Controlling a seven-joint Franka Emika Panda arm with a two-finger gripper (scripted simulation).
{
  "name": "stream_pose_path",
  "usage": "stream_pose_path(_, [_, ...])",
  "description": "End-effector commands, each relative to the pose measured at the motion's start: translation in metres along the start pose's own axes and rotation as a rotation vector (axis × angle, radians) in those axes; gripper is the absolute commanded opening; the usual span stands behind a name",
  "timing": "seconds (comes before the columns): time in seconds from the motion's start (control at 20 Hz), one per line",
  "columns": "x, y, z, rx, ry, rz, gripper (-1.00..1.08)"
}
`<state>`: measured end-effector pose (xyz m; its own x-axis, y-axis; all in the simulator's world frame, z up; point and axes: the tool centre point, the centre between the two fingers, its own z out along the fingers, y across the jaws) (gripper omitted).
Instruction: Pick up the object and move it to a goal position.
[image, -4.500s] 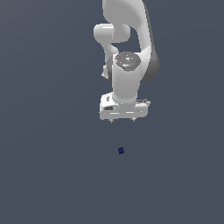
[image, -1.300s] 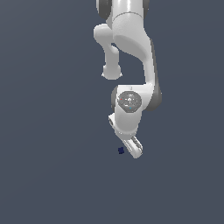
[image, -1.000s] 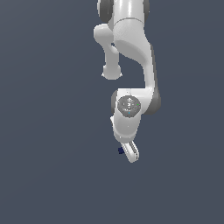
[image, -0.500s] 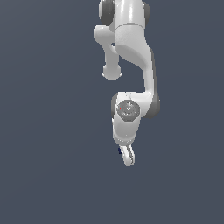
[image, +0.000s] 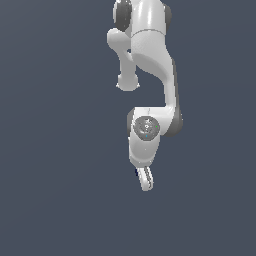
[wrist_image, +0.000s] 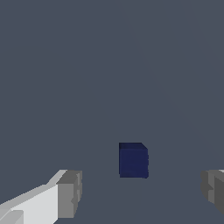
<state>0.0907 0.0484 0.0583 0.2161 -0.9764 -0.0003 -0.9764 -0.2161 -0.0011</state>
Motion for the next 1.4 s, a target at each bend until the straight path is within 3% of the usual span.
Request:
stream_pose_path(0.0, [0.0, 0.001, 0.009, -0.001, 0.0, 0.001, 1.0])
stream_pose_path(0.3, [0.0, 0.002, 0.04, -0.001, 0.0, 0.004, 1.0])
stream_pose_path(0.6, [0.0, 0.0, 0.045, -0.001, 0.0, 0.004, 1.0])
stream_pose_path(0.65, [0.0, 0.0, 0.045, -0.001, 0.0, 0.004, -1.0])
stream_pose_path(1.35, [0.0, 0.002, 0.043, -0.001, 0.0, 0.004, -1.0])
